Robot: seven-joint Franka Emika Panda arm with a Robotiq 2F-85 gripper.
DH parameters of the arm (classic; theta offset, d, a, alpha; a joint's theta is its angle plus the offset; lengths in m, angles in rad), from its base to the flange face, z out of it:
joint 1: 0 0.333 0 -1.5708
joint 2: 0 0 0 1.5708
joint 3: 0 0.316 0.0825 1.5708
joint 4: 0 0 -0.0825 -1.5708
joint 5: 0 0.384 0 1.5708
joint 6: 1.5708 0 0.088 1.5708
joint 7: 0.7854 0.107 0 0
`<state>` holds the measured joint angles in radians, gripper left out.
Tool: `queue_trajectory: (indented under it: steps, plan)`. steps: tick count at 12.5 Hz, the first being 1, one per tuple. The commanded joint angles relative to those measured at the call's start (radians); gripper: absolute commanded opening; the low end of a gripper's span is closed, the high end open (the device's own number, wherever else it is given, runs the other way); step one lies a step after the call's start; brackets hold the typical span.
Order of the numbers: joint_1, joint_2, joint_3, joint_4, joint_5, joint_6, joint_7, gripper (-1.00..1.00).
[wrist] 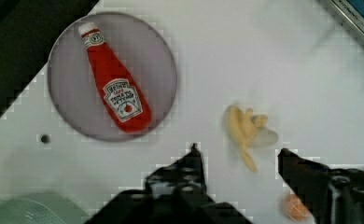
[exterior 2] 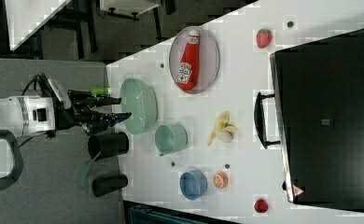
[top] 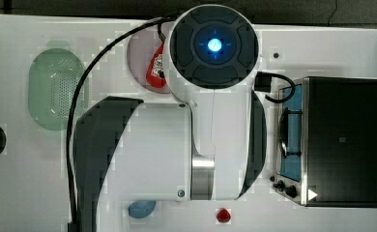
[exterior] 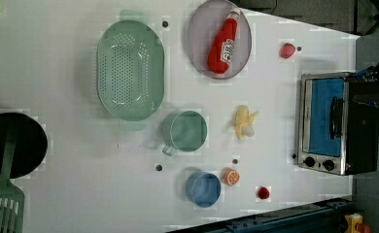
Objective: Pick Banana and place it in mug.
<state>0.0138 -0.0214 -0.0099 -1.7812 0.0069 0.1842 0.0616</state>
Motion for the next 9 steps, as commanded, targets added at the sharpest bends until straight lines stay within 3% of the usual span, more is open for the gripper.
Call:
queue_trajectory:
  steps: [1,3,9]
  plan:
    - [-0.014,-0.251,-0.046,-0.102,-0.021,-0.168,-0.024,0.59]
    - [-0.014,-0.25,-0.045,-0.112,-0.021,-0.167,-0.024,0.99]
    - [-0.013,-0.202,-0.044,-0.303,-0.021,0.011,-0.035,1.0]
